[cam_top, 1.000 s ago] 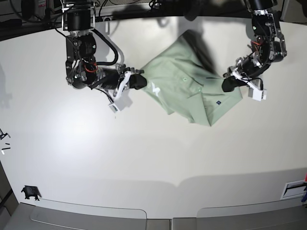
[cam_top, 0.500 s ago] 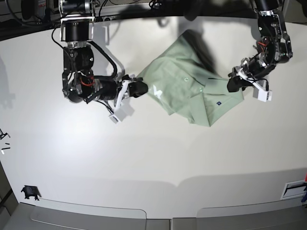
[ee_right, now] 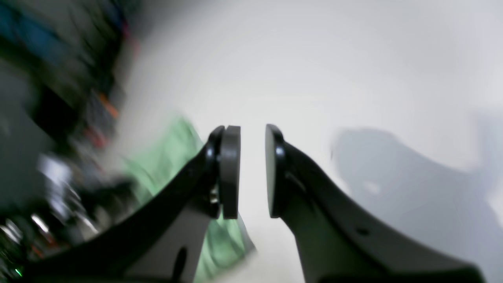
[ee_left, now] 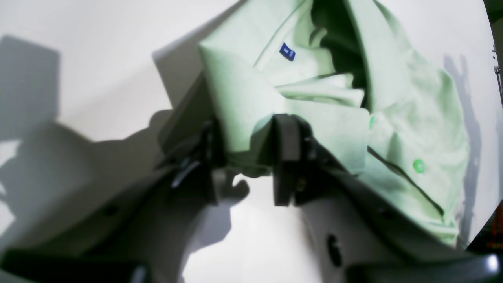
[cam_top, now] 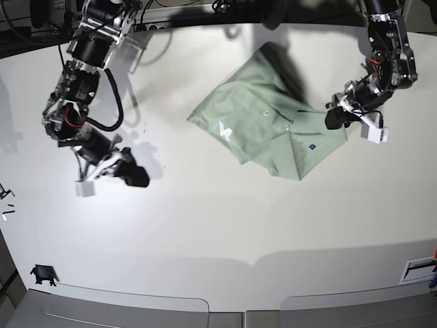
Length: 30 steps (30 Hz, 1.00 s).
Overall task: Fold the T-shirt properly
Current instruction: 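Release the right gripper and regrasp the shirt's edge nearer the collar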
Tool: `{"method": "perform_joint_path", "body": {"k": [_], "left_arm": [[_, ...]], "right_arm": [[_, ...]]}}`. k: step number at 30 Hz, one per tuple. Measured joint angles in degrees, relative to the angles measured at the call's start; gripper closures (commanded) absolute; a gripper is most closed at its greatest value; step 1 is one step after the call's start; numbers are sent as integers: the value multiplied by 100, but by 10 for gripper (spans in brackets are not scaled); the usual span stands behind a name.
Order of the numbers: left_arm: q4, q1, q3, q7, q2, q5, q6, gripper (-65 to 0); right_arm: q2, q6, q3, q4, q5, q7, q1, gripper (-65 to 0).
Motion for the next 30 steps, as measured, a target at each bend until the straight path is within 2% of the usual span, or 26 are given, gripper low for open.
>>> {"method": "perform_joint_path", "body": {"k": [4,10,14,16,22,25,30], "left_arm": [[0,2,0,-105,2,304,-2,-111],[0,2,0,-153,0,481,-4,-125],[0,2,0,-162,0,461,-4,-327],[9,-11,0,-144,-2,431,-26,-361],[15,-11,-44,-120,-2,433,-28,-354],[15,4,-319,-293,2,496,-24,-354],[15,-11,-1202,-605,2,503,-4,-314]], "right_arm": [[-15,-7,407,0,339,-236,76,-104],[-79,-2,201,-2,1257,-614,76,-104],[-225,0,-177,-2,1513,-715,74,-104],[-334,0,-417,-2,1510,-715,74,-104],[-778,-2,-1296,-4,1488,-723,74,-104],[-1064,-2,-1731,-4,1443,-765,74,-104],[-1462,-7,-2356,-2,568,-599,74,-104]]}}
